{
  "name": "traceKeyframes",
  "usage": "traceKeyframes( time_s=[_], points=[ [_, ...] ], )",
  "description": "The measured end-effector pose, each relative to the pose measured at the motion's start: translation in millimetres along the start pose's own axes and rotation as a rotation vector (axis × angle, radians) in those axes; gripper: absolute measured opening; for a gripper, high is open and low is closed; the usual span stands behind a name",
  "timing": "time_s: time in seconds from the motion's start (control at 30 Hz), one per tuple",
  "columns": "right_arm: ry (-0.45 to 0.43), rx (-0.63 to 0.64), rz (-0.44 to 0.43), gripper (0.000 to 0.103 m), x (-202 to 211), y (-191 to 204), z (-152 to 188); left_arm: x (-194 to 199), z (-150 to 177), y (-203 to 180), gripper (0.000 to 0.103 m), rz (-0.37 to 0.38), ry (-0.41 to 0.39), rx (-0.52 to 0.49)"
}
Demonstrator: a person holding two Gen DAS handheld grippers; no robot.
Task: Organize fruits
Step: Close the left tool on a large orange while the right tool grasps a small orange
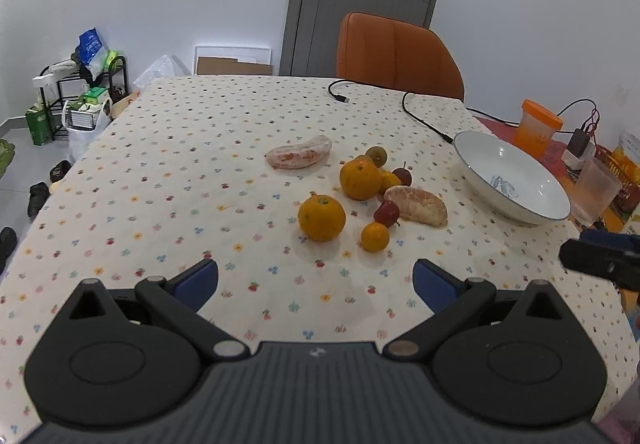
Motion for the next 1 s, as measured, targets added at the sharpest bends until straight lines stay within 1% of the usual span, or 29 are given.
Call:
traceKeyframes(
  time_s=[0.07,0.2,0.27,0.33,0.4,0.47,0.53,0.57,0.6,0.63,0.7,0.87,1.0],
  points=[
    [0.014,0.003,0.009,0.103,-8,0,-1,-5,-3,0,0.101,0.0,-0.004,-0.004],
    [0.025,0.004,-0.033,0.103,-18,1,-4,-14,-7,1,0.1,0.01,-0.006,0.006],
    [0.026,0.011,-0.026,0.103,-24,1,-5,-19,-9,2,0.1,0.01,-0.008,0.008],
    [0.031,0.023,-0.005,0.103,-32,1,-6,-25,-10,3,0.096,0.009,-0.007,0.011],
    [0.037,0.02,-0.004,0.102,-39,-1,-7,-30,-11,4,0.092,0.01,-0.001,0.014],
    [0.049,0.012,-0.02,0.097,-46,-2,-8,-36,-12,5,0.089,0.014,0.004,0.018],
    [0.061,0.007,-0.035,0.095,-53,-3,-8,-41,-12,6,0.083,0.02,0.009,0.025],
    [0.068,0.004,-0.042,0.093,-56,-3,-8,-43,-13,6,0.082,0.019,0.011,0.025],
    [0.073,0.002,-0.047,0.092,-60,-3,-8,-45,-13,6,0.079,0.016,0.013,0.023],
    [0.079,0.0,-0.053,0.089,-64,-3,-8,-48,-13,6,0.073,0.014,0.014,0.02],
    [0.093,-0.011,-0.067,0.087,-70,-2,-7,-52,-13,7,0.068,0.02,0.023,0.013],
    [0.125,-0.023,-0.075,0.076,-85,0,-5,-63,-13,7,0.061,0.029,0.028,0.008],
    [0.129,-0.012,-0.097,0.076,-92,5,-6,-70,-14,8,0.059,0.037,0.029,0.007]
  ],
)
Point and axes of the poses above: each gripper's, at about its wrist camera, not at the fingertips, and x roughly against the way its jaws point, y to its left, z to its underside, the point moved 3 cm from there along -x, roughly the way its jaws point, and after that the axes turned 8 degrees about -x, right-handed, at the moved point
